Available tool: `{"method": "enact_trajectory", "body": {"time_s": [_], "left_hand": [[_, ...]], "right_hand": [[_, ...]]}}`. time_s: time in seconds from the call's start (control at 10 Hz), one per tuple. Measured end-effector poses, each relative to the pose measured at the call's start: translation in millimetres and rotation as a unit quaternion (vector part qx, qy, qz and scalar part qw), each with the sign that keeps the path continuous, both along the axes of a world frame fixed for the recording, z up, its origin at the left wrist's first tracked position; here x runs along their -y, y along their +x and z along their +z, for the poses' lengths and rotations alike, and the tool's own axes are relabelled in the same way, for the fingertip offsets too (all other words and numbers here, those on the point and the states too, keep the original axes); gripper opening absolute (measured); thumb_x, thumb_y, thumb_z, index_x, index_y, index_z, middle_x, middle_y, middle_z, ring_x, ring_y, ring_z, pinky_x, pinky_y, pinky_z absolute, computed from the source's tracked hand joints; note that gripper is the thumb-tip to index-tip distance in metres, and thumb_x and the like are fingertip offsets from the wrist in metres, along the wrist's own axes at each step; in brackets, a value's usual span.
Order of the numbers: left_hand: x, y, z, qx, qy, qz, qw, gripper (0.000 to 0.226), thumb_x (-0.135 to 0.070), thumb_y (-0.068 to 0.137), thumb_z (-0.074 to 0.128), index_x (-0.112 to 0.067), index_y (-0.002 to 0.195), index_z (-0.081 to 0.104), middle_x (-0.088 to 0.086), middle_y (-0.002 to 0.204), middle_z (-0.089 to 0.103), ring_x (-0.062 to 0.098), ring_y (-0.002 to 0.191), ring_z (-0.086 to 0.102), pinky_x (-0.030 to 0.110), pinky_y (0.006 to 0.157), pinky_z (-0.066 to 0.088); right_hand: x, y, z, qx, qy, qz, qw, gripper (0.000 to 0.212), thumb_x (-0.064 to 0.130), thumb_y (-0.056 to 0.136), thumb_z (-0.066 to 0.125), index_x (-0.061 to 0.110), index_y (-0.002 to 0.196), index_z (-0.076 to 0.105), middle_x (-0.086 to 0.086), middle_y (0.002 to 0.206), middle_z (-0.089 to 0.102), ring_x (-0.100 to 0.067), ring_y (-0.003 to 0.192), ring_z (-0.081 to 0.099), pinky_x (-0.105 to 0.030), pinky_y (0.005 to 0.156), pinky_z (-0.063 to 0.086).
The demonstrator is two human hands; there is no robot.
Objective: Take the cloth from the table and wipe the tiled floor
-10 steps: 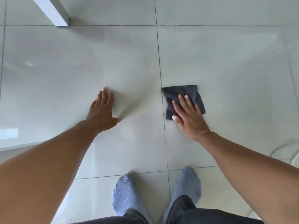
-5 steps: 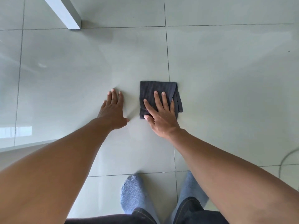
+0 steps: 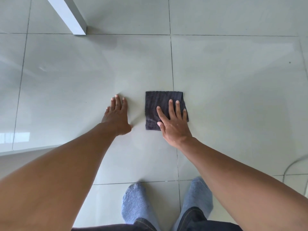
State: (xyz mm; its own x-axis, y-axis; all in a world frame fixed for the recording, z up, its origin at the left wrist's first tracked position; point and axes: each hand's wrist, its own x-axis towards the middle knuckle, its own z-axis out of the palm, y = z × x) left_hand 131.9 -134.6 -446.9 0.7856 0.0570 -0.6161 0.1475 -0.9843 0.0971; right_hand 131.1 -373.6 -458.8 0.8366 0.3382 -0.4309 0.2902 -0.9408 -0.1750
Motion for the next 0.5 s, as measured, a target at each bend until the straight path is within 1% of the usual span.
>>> {"method": "enact_trajectory", "body": {"time_s": [0.1,0.2,0.3,0.4,0.5], "left_hand": [[-3.0,3.9,-0.6,0.000,-0.007,0.002,1.000,0.115,-0.041,0.084,0.068,-0.010,0.156,-0.016,0.016,0.163,-0.025,0.031,0.153,-0.018,0.045,0.125,0.006],[-0.8,-0.1,0.7,-0.006,-0.003,-0.003,1.000,0.115,-0.040,0.084,0.067,-0.010,0.156,-0.017,0.017,0.163,-0.025,0.031,0.153,-0.018,0.046,0.125,0.006],[0.0,5.4,8.8,-0.024,0.005,-0.004,1.000,0.113,-0.042,0.086,0.067,-0.011,0.157,-0.016,0.016,0.164,-0.024,0.031,0.153,-0.015,0.046,0.124,0.011],[1.2,13.2,28.8,-0.048,0.010,0.004,0.999,0.104,-0.039,0.090,0.062,-0.011,0.158,-0.012,0.014,0.165,-0.020,0.030,0.154,-0.008,0.047,0.121,0.019],[10.9,-4.2,48.7,0.014,-0.004,0.008,1.000,0.076,-0.026,0.097,0.048,-0.012,0.159,0.007,0.009,0.168,0.008,0.029,0.151,0.023,0.044,0.114,0.032]], "right_hand": [[-5.3,14.6,-6.6,0.005,0.013,0.011,1.000,0.060,0.046,0.107,0.027,0.036,0.162,0.006,-0.016,0.171,-0.014,-0.039,0.157,-0.018,-0.062,0.125,0.000],[-6.7,13.8,-5.2,-0.003,0.004,0.010,1.000,0.060,0.048,0.107,0.025,0.037,0.162,0.004,-0.015,0.171,-0.016,-0.039,0.156,-0.020,-0.062,0.125,-0.002],[-8.4,21.7,8.4,-0.056,-0.012,0.010,0.998,0.062,0.048,0.107,0.028,0.038,0.162,0.001,-0.013,0.171,-0.019,-0.036,0.156,-0.021,-0.060,0.126,-0.003],[-6.4,35.5,36.0,-0.108,-0.006,0.010,0.994,0.064,0.049,0.106,0.031,0.037,0.162,0.002,-0.013,0.172,-0.014,-0.034,0.157,-0.018,-0.058,0.126,0.001],[10.7,38.2,86.2,-0.070,0.020,0.002,0.997,0.064,0.048,0.106,0.031,0.034,0.162,0.004,-0.014,0.173,-0.005,-0.032,0.159,-0.011,-0.061,0.125,0.008]]}}
